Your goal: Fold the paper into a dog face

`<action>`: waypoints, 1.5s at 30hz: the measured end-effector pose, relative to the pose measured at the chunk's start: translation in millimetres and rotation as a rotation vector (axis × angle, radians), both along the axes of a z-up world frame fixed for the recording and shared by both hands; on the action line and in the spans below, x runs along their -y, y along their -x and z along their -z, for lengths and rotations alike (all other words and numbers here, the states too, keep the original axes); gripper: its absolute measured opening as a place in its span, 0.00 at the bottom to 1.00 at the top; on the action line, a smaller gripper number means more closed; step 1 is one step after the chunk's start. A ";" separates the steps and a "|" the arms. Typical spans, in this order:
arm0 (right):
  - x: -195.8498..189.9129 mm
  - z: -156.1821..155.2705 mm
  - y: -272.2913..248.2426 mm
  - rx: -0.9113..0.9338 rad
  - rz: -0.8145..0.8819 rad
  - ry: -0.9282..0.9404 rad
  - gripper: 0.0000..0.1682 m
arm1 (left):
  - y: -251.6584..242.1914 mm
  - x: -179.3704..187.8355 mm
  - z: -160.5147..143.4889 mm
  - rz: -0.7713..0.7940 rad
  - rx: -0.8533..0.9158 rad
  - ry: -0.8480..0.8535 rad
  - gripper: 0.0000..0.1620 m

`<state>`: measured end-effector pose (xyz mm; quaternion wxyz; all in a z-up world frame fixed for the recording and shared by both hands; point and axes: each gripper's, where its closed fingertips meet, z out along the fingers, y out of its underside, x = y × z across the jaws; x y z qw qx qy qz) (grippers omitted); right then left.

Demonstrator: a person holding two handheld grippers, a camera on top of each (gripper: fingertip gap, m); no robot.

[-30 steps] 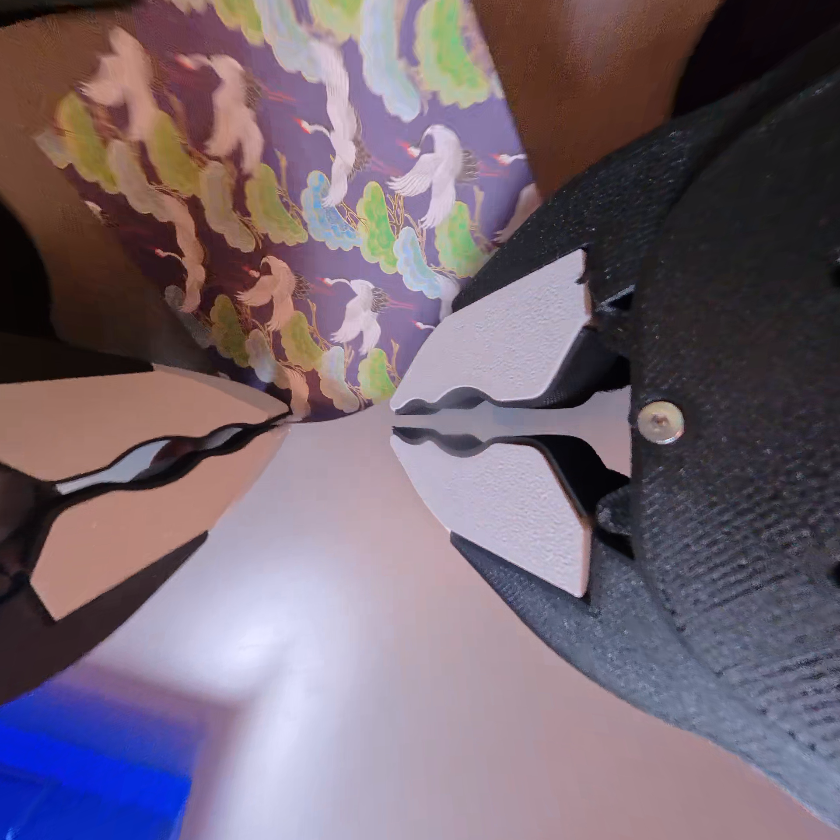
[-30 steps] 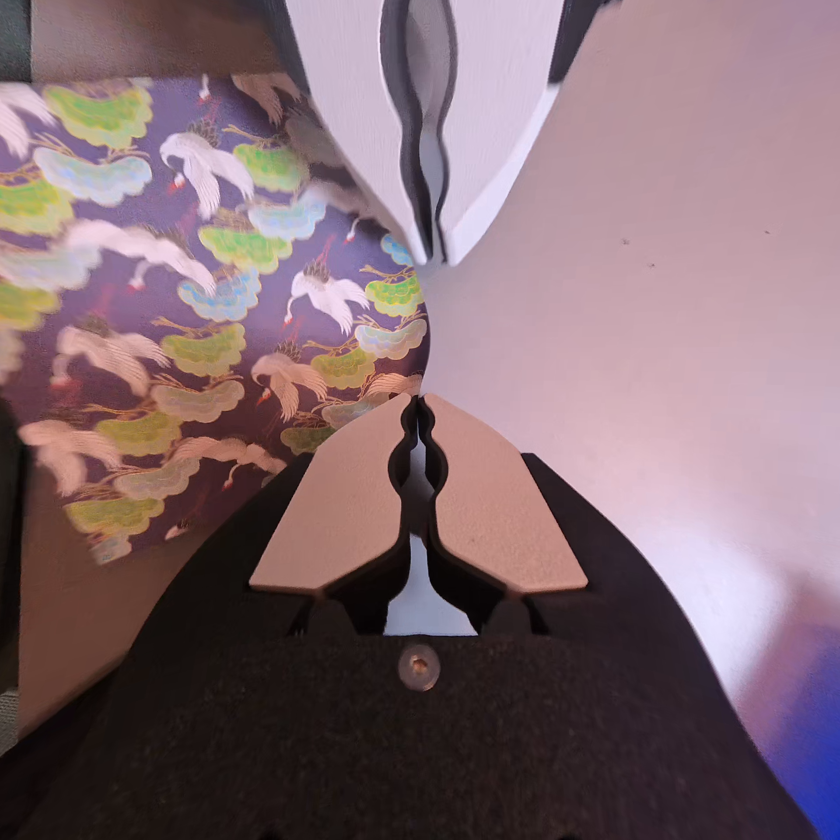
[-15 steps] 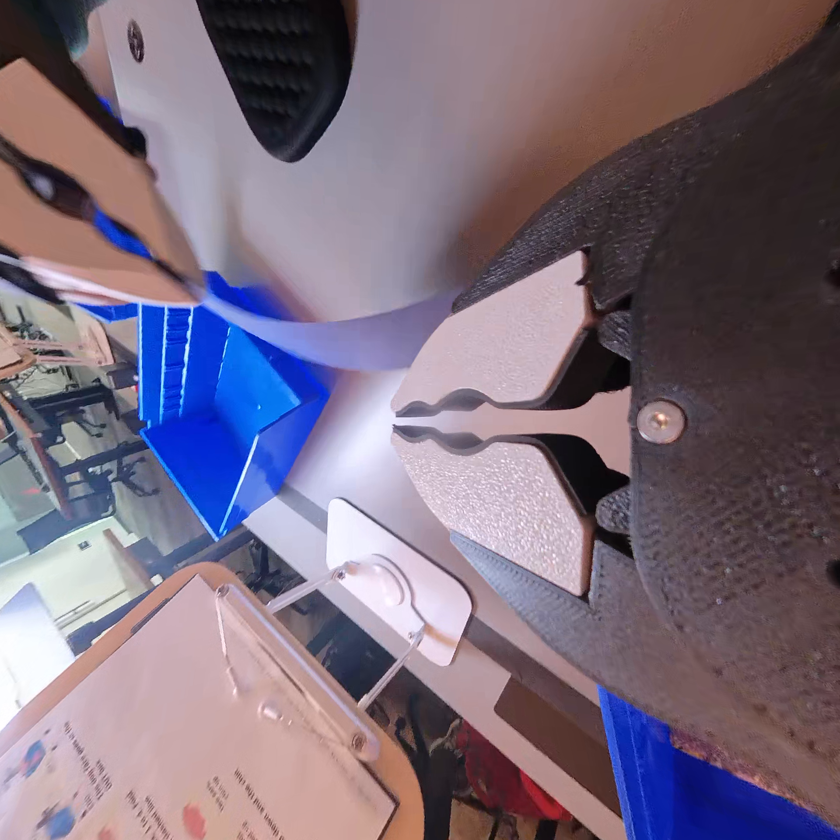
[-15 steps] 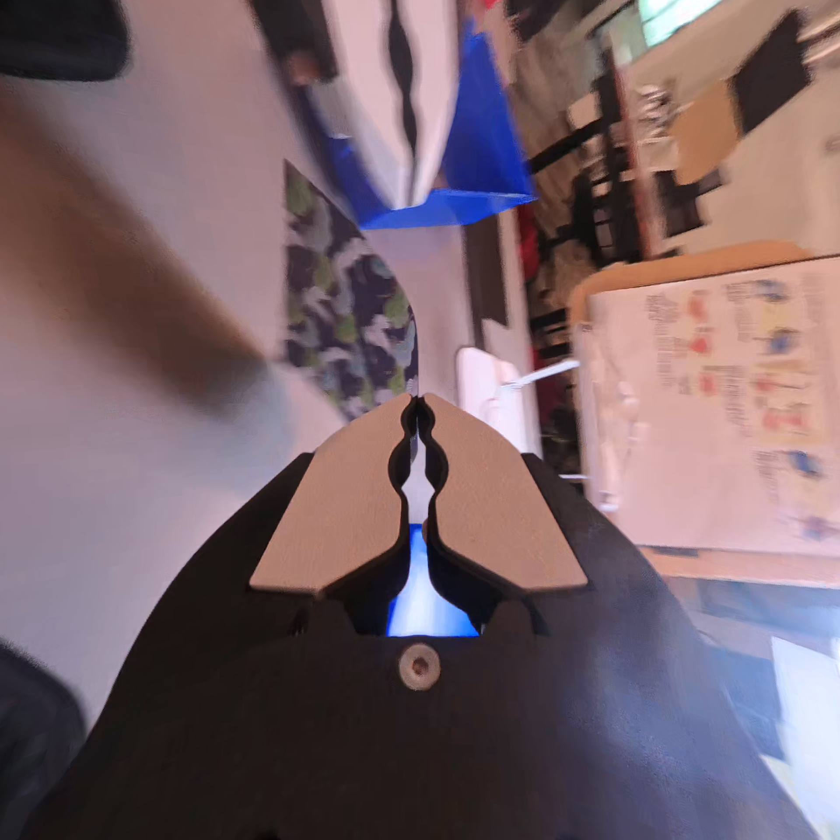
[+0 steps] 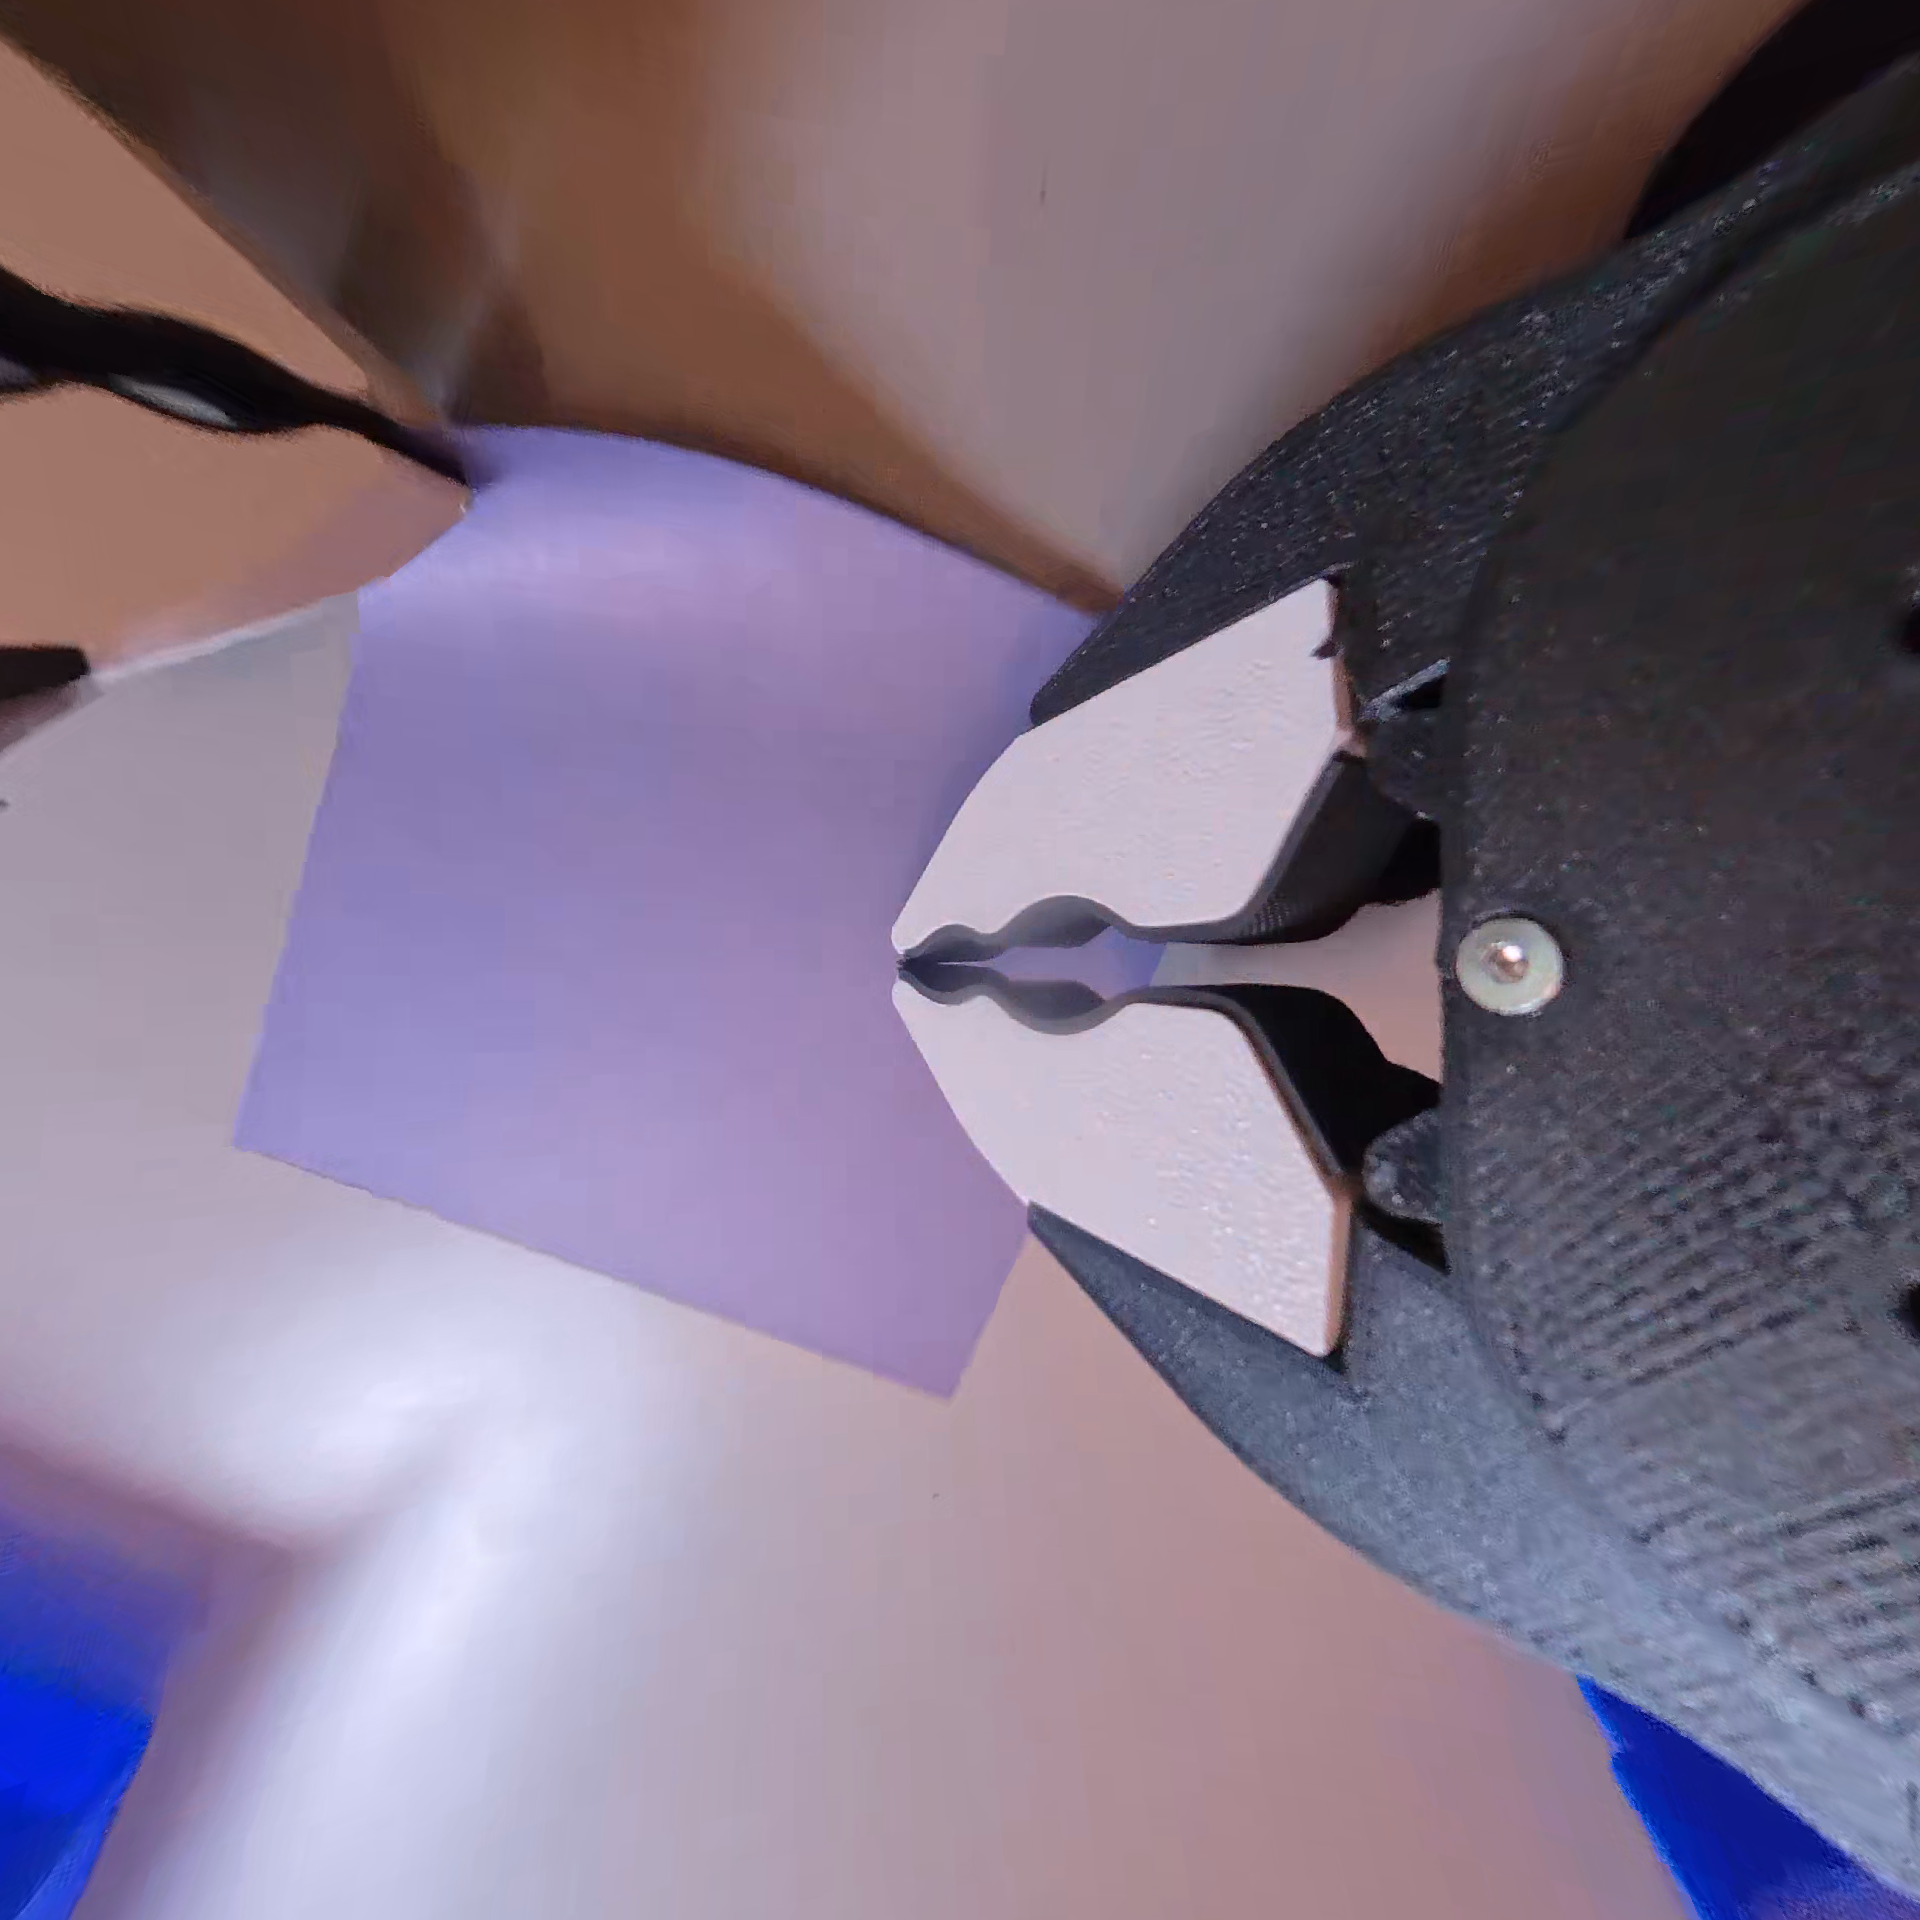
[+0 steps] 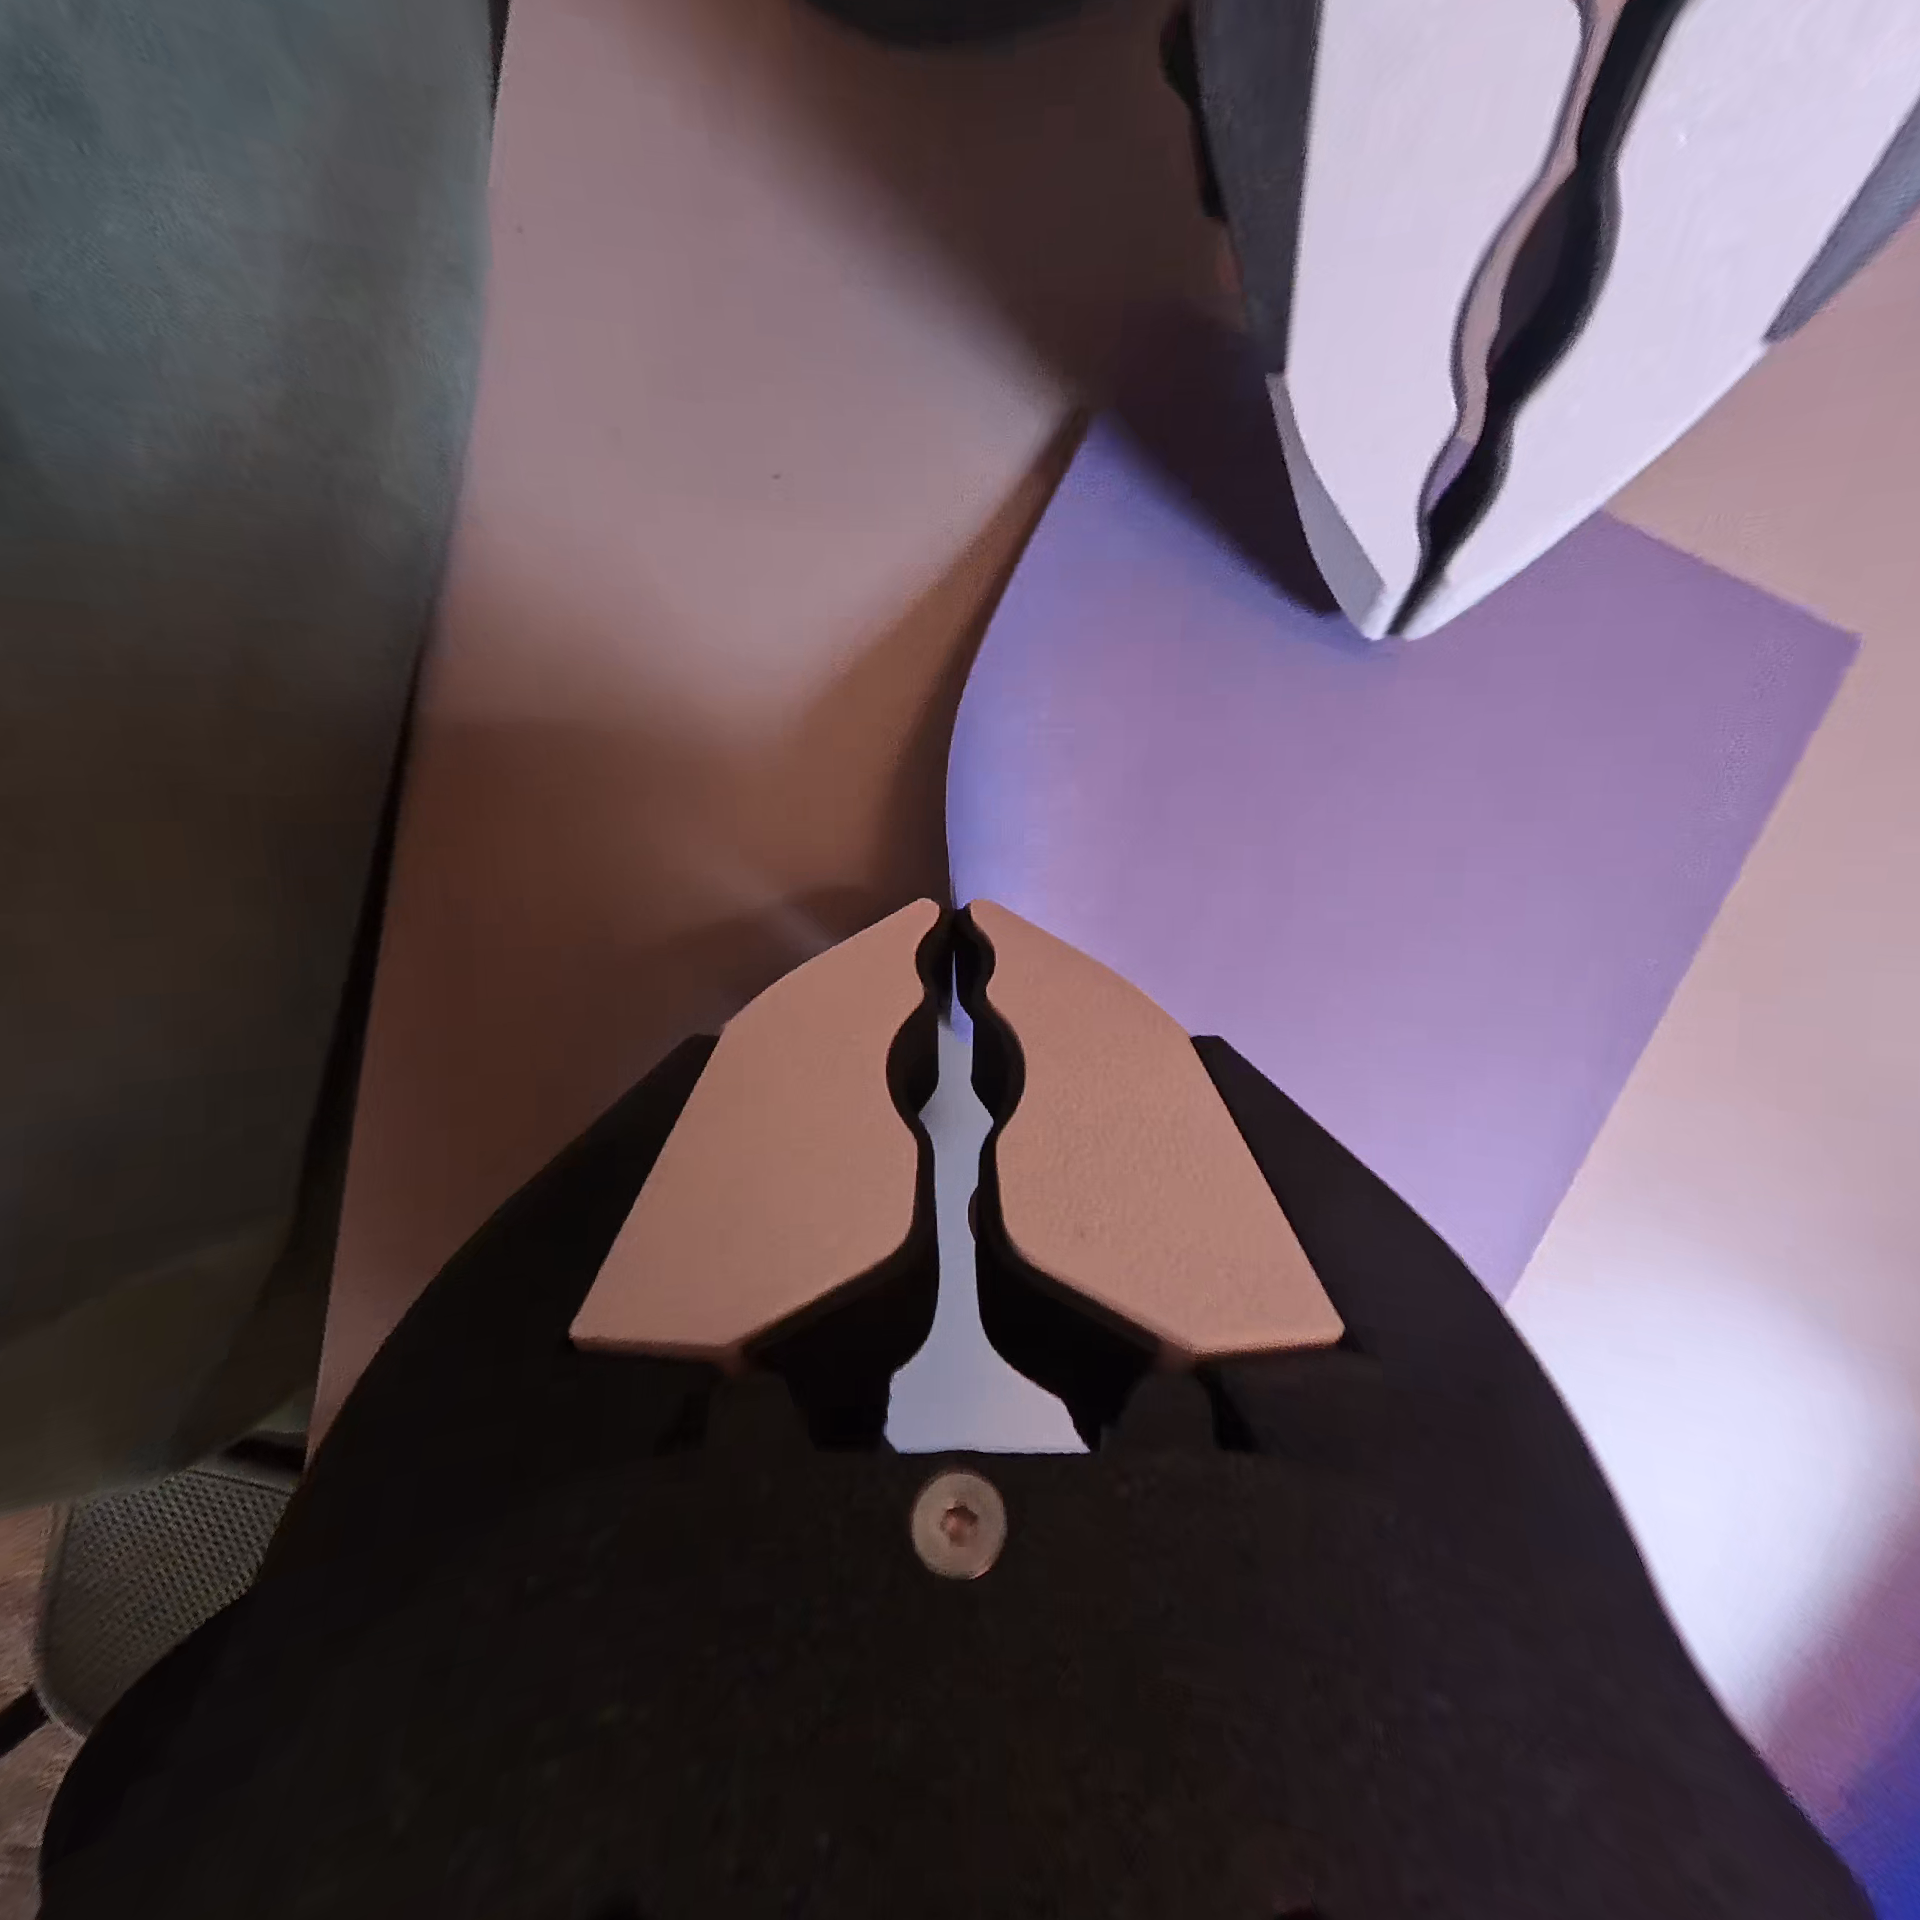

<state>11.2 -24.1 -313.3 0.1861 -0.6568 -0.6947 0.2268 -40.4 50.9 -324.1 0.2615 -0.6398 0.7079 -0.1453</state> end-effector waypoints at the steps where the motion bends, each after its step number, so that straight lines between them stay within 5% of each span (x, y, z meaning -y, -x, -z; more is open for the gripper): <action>1: -1.2 0.5 0.3 -0.001 0.008 0.000 0.00 | 1.1 2.7 -4.7 -0.002 0.016 0.020 0.00; 34: 1.9 -11.8 24.4 -0.153 0.153 0.163 0.00 | 29.1 7.7 5.0 -0.199 0.060 0.313 0.00; 45: -16.1 -42.7 32.7 -0.199 0.085 0.046 0.00 | 20.2 9.2 5.5 -0.062 0.076 0.236 0.00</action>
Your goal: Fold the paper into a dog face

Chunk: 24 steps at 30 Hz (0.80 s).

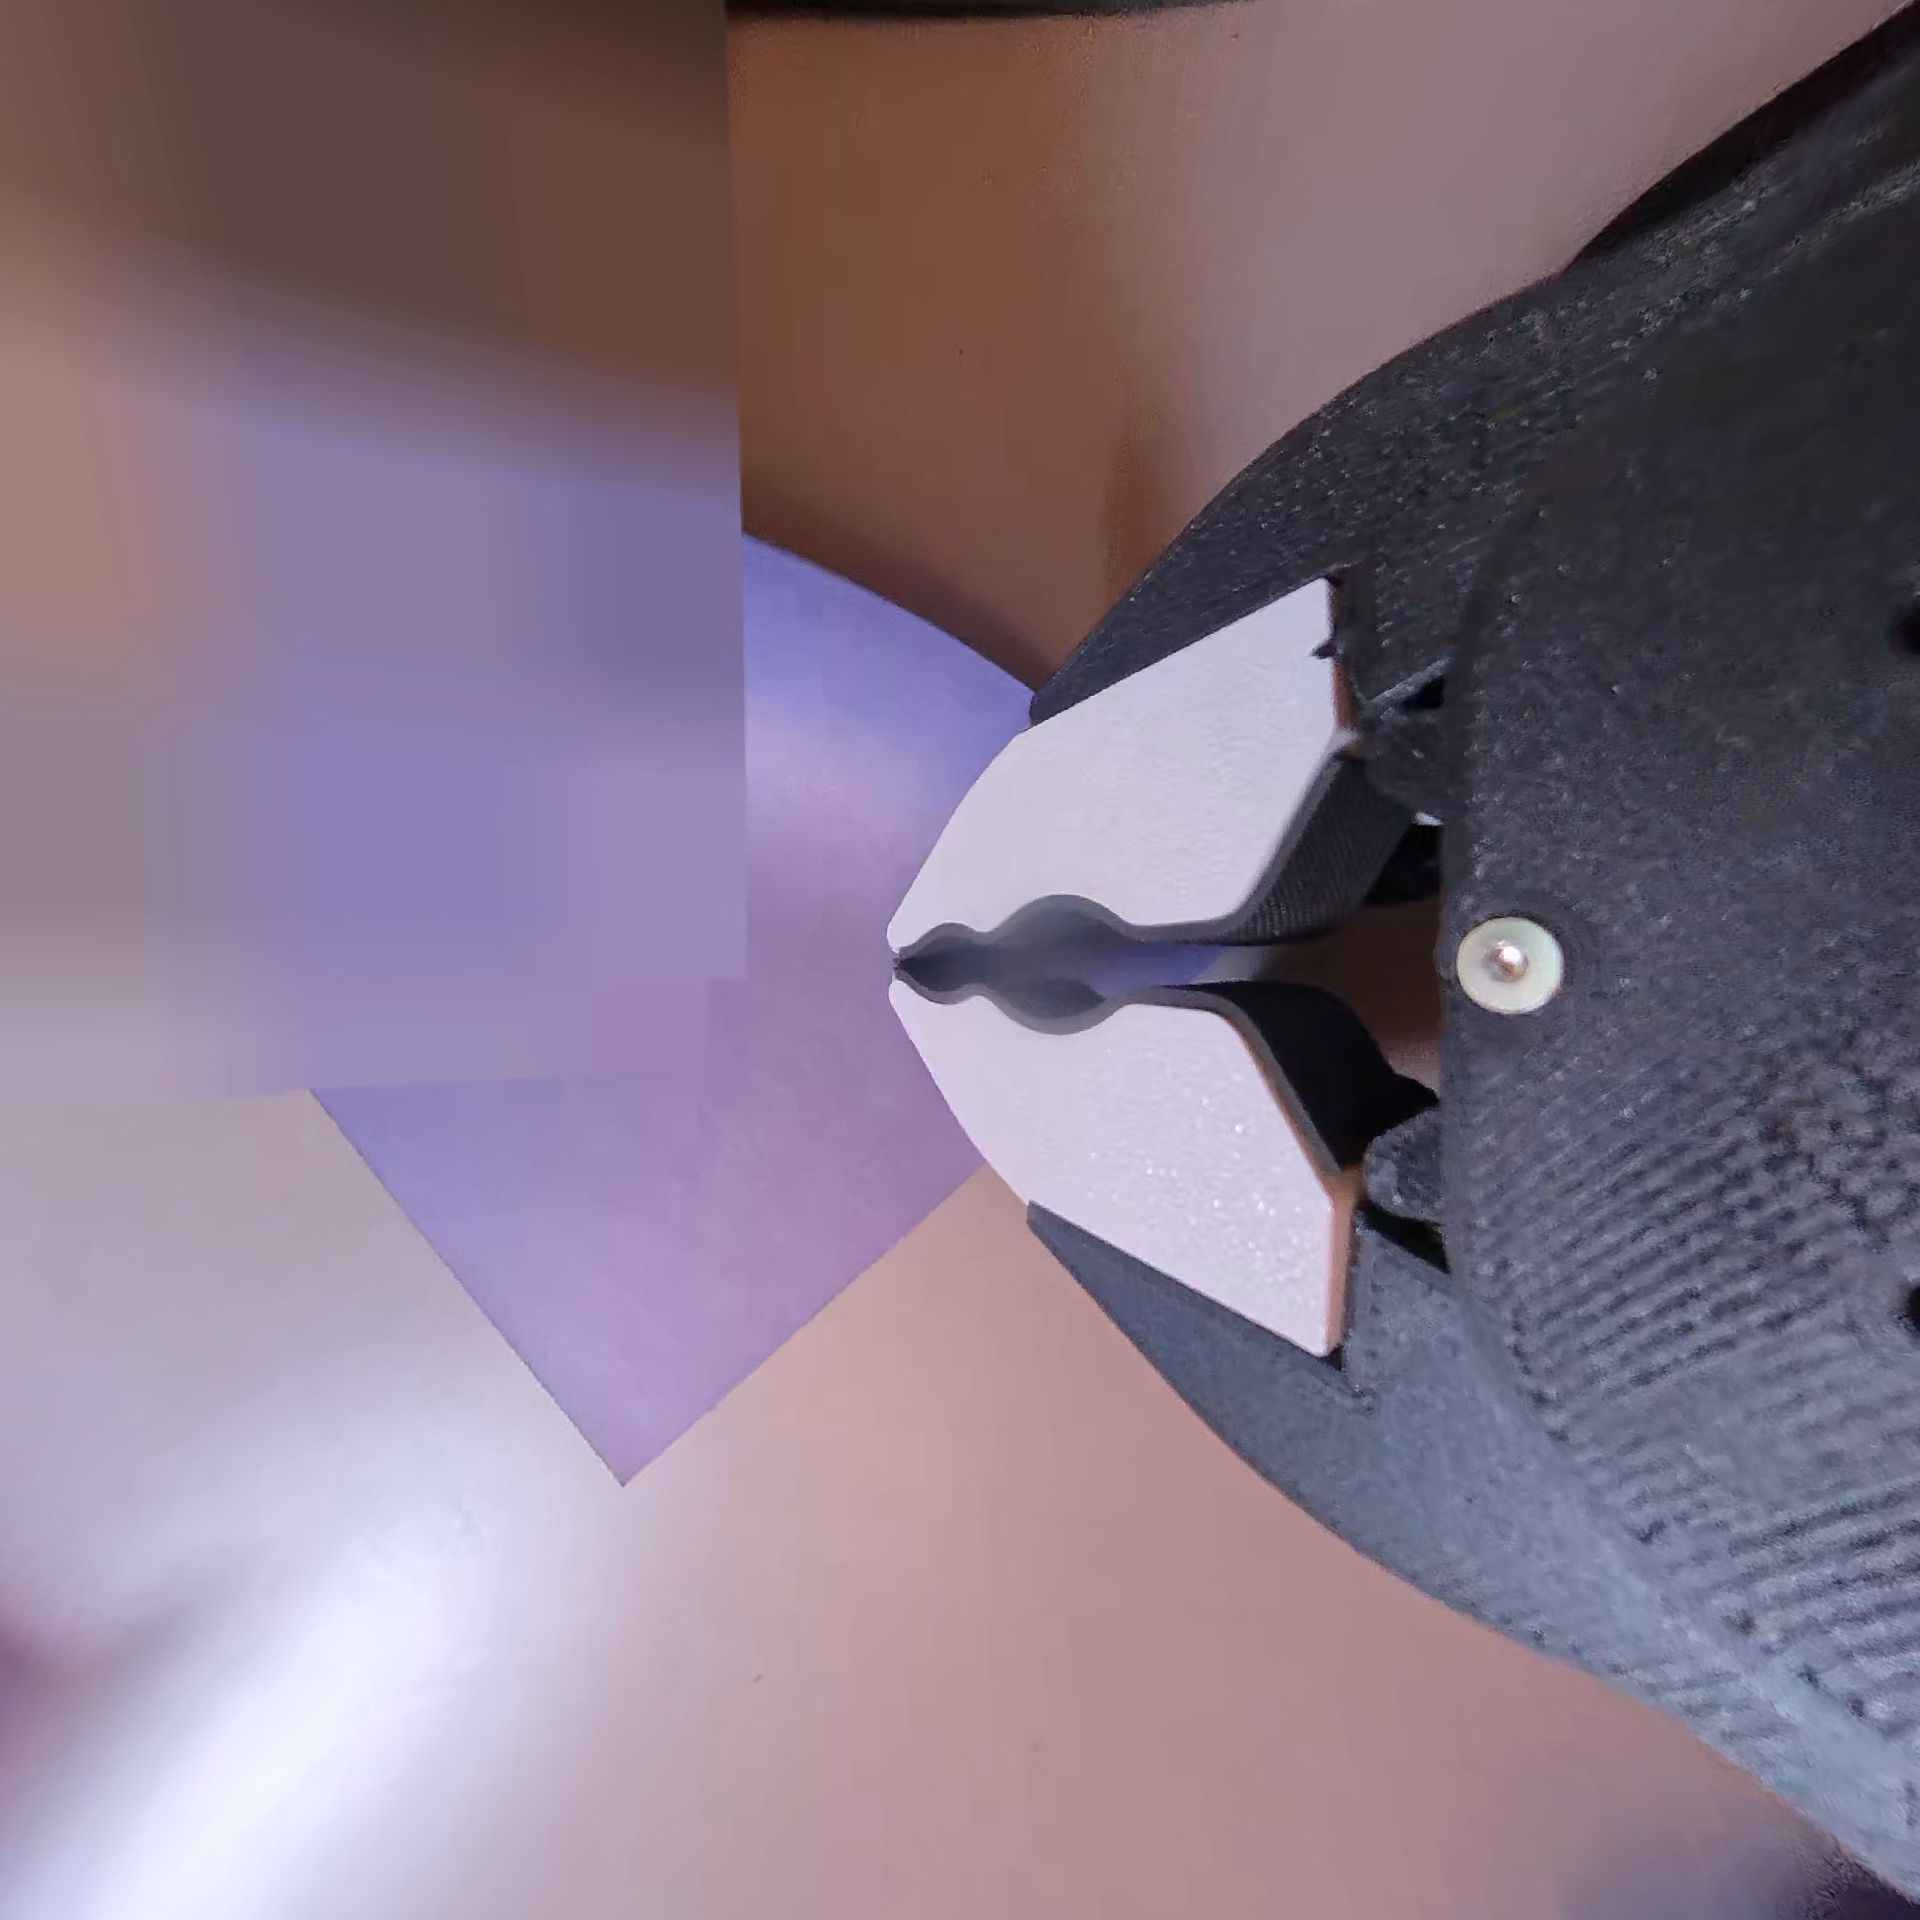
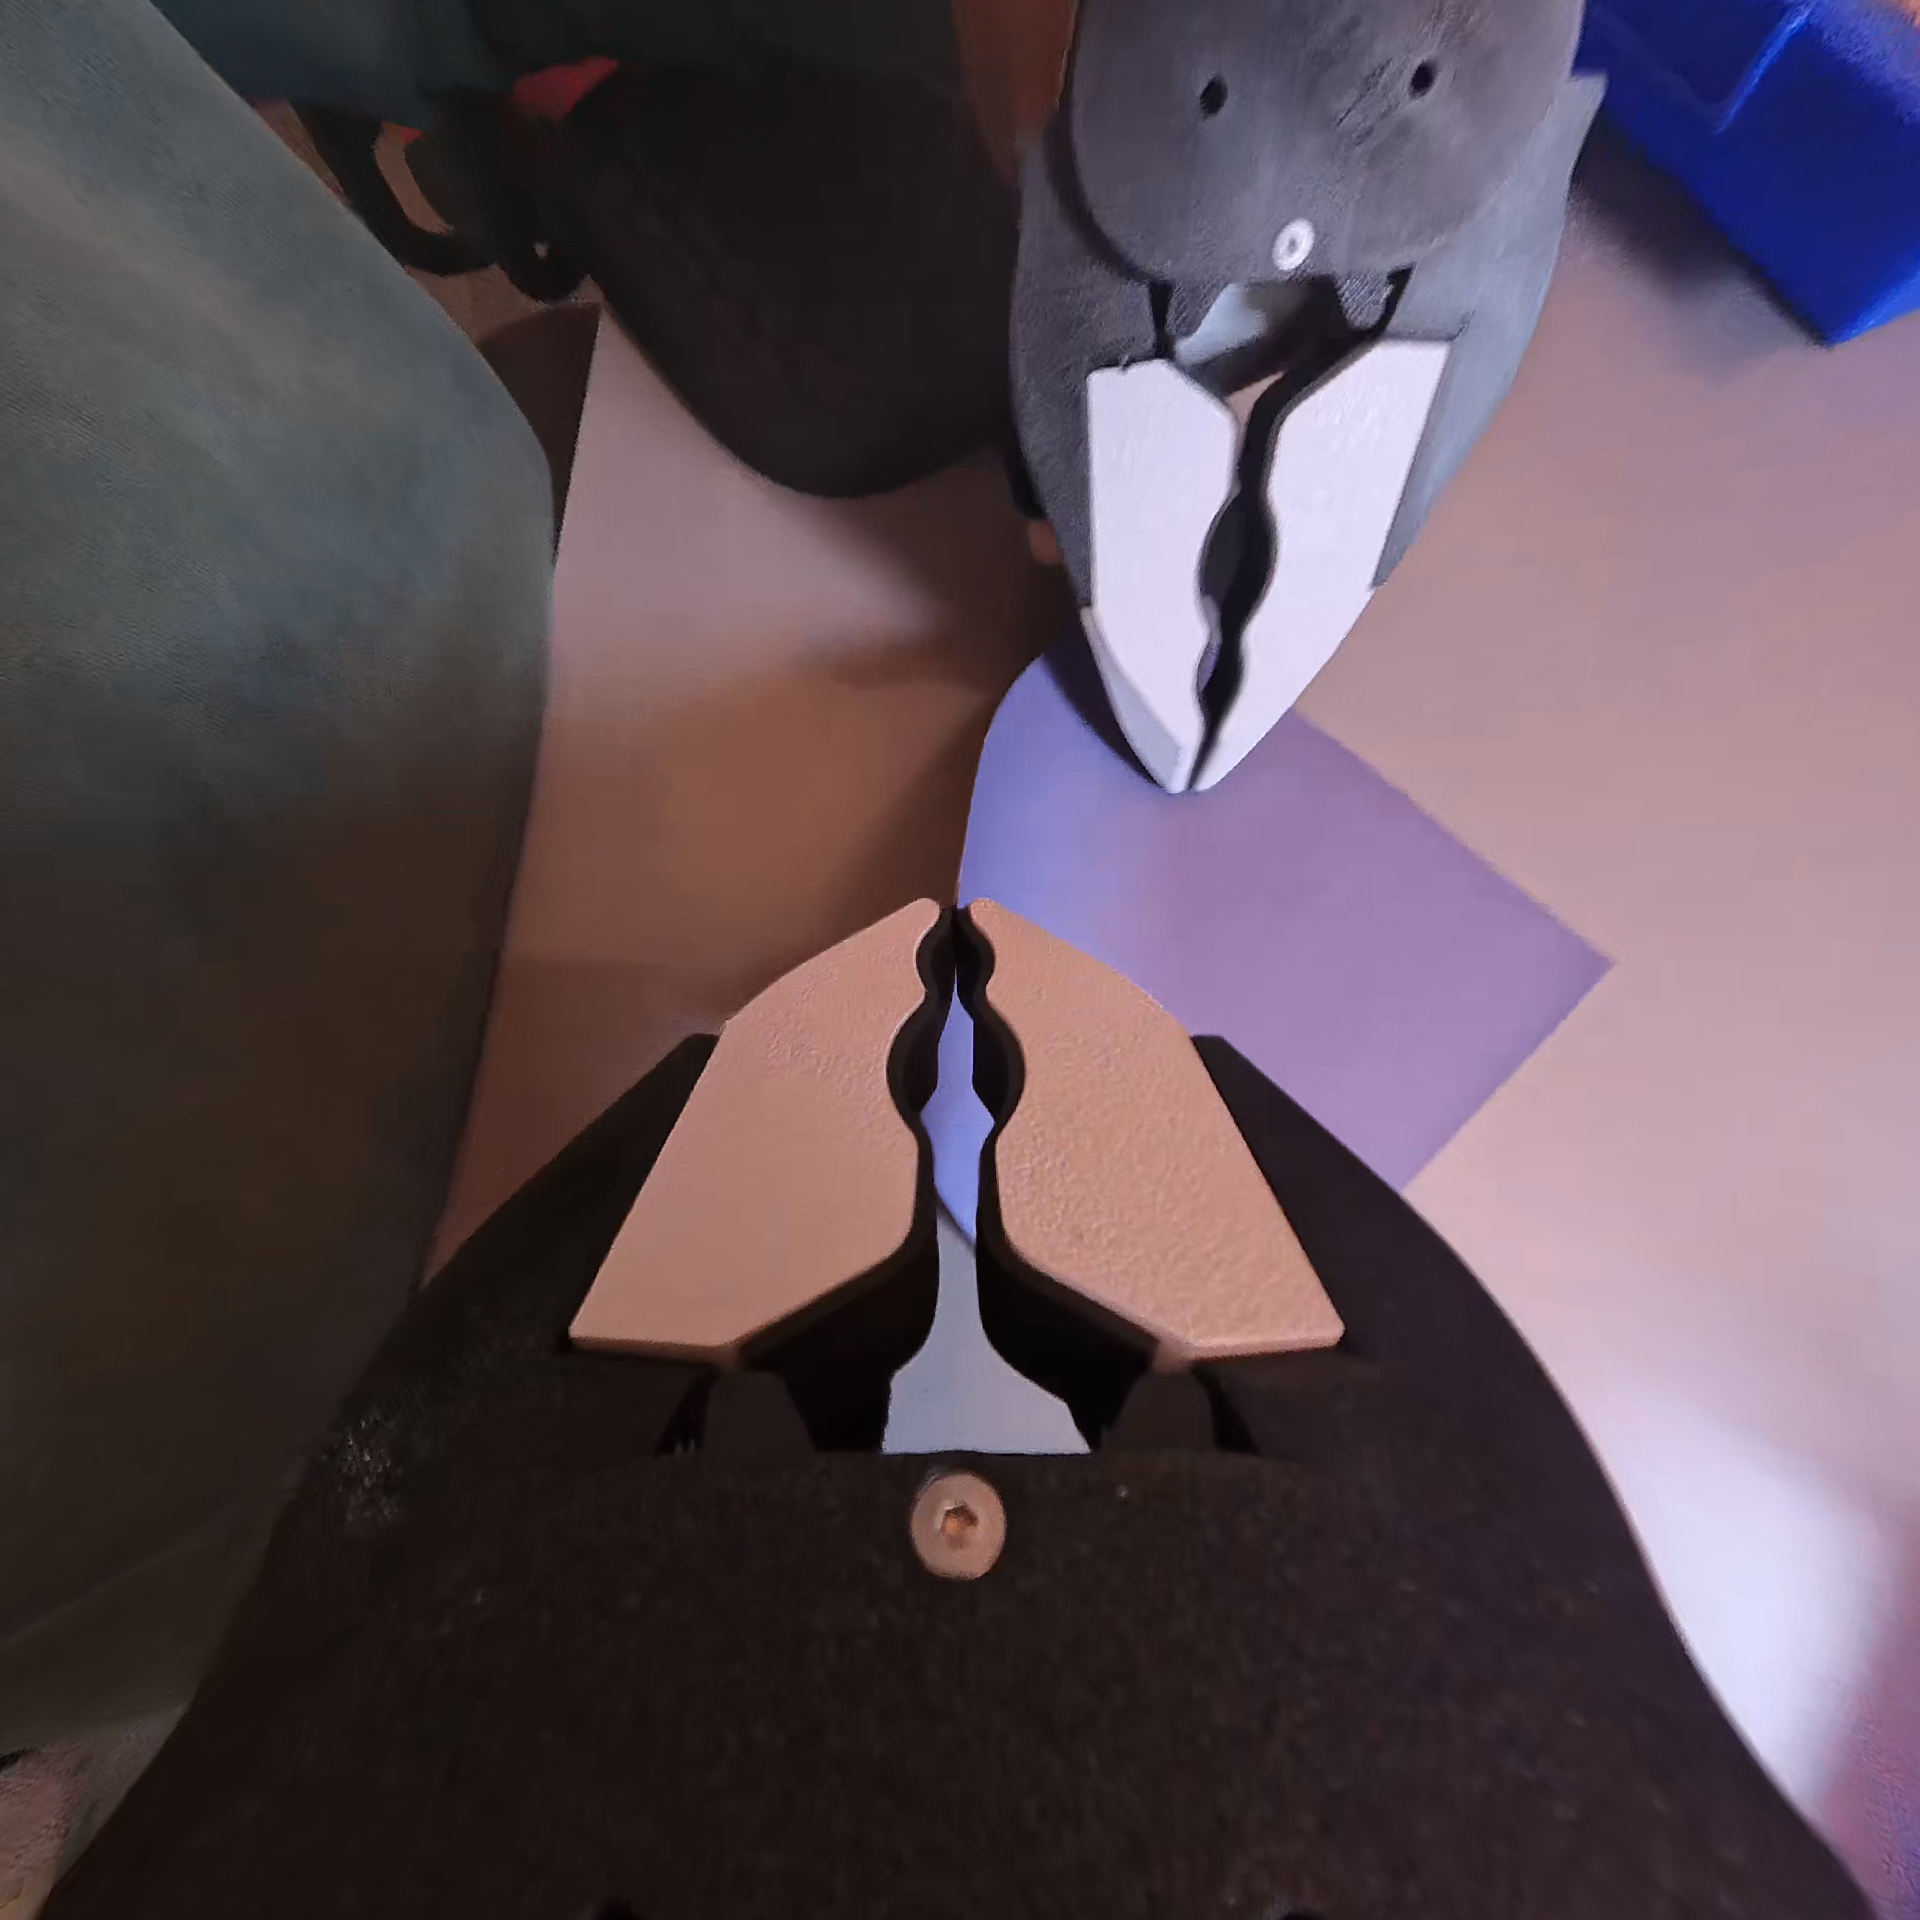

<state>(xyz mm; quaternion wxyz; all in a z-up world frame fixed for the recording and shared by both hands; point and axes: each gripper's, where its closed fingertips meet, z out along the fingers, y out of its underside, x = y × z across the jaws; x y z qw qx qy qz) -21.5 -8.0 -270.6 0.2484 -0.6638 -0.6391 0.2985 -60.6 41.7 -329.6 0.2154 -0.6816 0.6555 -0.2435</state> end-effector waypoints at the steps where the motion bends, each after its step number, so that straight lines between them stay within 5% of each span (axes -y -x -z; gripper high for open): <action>1: -7.3 -0.7 0.2 0.020 -0.010 -0.023 0.00 | -1.4 1.0 0.0 0.017 -0.002 0.002 0.00; 11: -76.9 43.9 1.4 0.206 0.011 -0.013 0.00 | -7.7 5.2 -0.6 0.074 0.023 0.058 0.00; 23: -77.4 59.1 0.3 0.244 0.055 0.015 0.00 | -4.6 -14.5 -1.0 -0.087 0.034 -0.011 0.00; 24: -77.1 59.1 0.2 0.243 0.058 0.015 0.00 | -4.3 -17.9 -1.4 -0.113 0.039 -0.031 0.11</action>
